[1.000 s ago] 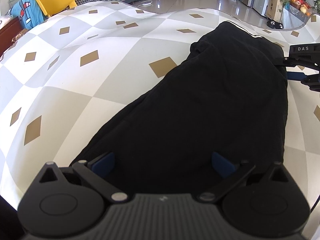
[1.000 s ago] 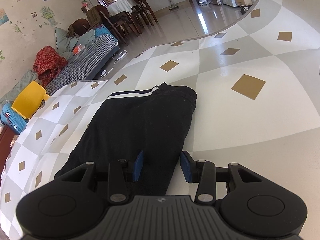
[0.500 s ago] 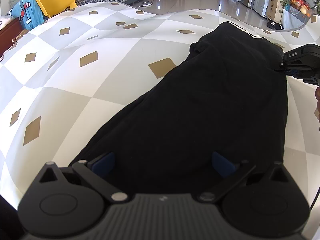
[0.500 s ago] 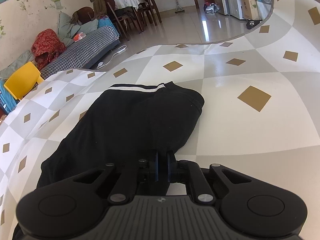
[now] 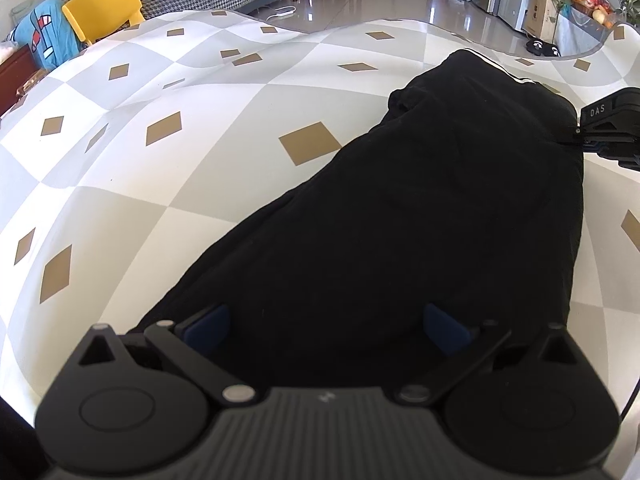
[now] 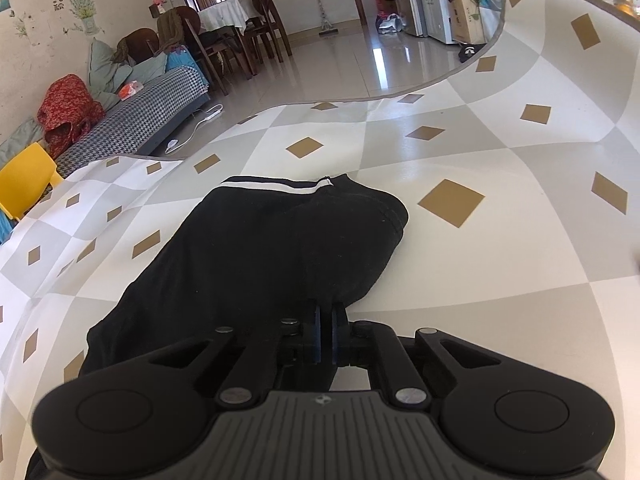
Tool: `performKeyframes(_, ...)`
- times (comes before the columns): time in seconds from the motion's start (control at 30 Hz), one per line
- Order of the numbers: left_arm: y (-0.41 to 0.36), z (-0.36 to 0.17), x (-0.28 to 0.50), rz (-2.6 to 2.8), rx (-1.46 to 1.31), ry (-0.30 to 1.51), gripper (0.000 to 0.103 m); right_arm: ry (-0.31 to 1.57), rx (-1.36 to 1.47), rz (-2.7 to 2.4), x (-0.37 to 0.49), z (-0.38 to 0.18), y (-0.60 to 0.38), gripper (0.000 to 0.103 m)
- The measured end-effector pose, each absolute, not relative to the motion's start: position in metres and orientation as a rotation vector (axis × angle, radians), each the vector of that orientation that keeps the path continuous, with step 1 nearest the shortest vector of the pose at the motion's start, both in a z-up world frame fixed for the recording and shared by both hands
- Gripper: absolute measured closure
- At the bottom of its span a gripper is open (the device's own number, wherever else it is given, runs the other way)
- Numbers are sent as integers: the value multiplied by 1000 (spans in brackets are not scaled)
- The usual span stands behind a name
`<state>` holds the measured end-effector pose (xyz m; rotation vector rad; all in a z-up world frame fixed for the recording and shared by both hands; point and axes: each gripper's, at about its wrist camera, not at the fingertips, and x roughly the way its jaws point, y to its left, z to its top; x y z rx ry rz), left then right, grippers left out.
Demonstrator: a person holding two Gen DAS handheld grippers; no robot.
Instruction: Fold clothes
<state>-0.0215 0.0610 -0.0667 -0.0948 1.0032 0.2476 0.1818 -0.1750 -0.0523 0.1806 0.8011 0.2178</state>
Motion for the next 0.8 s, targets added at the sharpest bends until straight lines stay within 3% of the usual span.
performKeyframes(0.8, 25, -64, 18, 211, -40, 1032, 0, 870, 182, 69, 147, -45, -258, 97)
